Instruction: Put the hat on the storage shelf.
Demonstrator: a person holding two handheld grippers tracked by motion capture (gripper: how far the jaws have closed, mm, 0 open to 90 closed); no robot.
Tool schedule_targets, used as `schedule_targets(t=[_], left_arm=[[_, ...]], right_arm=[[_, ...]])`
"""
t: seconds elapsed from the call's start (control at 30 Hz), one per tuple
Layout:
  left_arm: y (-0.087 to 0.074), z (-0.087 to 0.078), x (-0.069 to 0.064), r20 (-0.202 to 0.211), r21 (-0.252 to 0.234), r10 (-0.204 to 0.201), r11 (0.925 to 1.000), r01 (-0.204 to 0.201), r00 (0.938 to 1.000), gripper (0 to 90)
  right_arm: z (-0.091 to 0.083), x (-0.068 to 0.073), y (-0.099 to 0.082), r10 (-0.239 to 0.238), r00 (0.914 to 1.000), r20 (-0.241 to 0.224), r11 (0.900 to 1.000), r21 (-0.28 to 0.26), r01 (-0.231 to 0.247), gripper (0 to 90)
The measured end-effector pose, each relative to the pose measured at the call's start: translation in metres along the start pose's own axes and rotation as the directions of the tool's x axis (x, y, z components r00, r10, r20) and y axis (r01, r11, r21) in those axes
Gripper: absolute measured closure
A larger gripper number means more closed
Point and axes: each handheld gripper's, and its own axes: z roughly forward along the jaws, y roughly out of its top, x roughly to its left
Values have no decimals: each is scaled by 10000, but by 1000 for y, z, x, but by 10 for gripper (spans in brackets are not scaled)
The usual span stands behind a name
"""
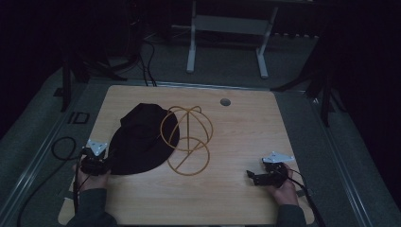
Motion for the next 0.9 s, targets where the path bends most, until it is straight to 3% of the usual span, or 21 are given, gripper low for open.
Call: schedule_targets(t=[0.13, 0.4, 0.67, 0.9], left_arm=[[2, 0, 3, 325, 175, -315, 9994, 310, 9990, 606], [4, -3, 7, 604, 358, -338, 9989, 316, 9976, 603], [11, -11, 9, 1047, 890, 9, 9960, -102, 9945, 602], [20, -15, 12, 1506, 1472, 423, 9870, -647, 9877, 596]], right_arm=[[0, 0, 0, 17, 10000, -1, 10000, 8, -17, 110], [0, 0, 0, 19, 10000, -2, 10000, 8, -19, 110], [0, -1, 0, -56, 10000, -48, 10000, 11, 56, 110], [1, -1, 1, -74, 10000, -65, 10000, 14, 74, 110]])
